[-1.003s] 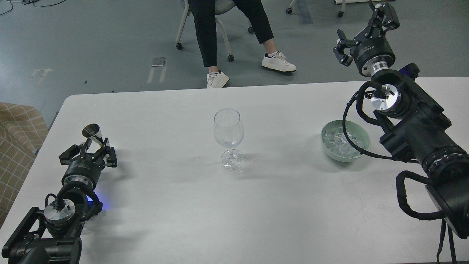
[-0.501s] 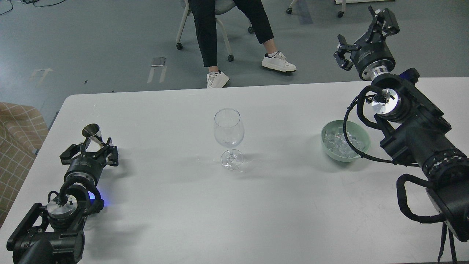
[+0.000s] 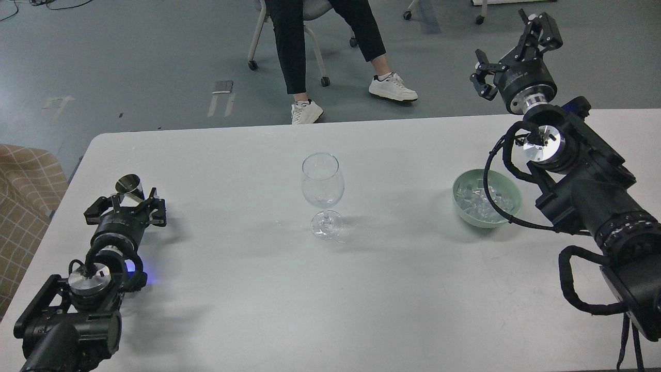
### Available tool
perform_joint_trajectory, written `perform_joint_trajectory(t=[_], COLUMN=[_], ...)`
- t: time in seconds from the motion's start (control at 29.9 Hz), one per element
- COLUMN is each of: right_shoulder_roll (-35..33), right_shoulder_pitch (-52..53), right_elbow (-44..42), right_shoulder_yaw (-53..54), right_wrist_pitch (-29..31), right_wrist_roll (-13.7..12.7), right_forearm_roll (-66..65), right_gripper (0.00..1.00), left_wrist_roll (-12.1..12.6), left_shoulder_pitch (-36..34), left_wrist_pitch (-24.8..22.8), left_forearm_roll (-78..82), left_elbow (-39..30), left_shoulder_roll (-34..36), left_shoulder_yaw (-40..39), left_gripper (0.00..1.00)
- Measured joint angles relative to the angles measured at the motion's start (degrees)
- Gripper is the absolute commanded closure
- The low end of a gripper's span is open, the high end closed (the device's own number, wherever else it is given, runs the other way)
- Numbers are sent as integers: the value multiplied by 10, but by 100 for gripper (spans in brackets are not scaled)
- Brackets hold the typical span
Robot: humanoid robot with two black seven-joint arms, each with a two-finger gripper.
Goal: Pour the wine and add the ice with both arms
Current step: 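Close the left gripper around the metal jigger cup, then lift the jigger cup with the left gripper toward the wine glass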
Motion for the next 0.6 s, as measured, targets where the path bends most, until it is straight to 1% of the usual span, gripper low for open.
perform_joint_trajectory(t=[0.1,0.13,0.2,0.6], right_shoulder_roll=[0,0,-1,-1], right_shoulder_pitch=[-3,-4,-4,-5], right_elbow=[0,0,0,0], right_shoulder_yaw=[0,0,0,0], right_wrist_pitch=[0,0,0,0], right_wrist_roll=[0,0,0,0], right_forearm_roll=[0,0,0,0], right_gripper=[0,0,0,0], left_wrist_roll=[0,1,1,3], left_shoulder_pitch=[-3,-3,-4,-14], left_wrist_pitch=[-1,-1,-1,-11], left_forearm_roll=[1,1,1,-1], left_elbow=[1,1,1,16], left_shoulder_roll=[-2,-2,-3,-3], left_shoulder_yaw=[0,0,0,-2], left_gripper=[53,67,79,78])
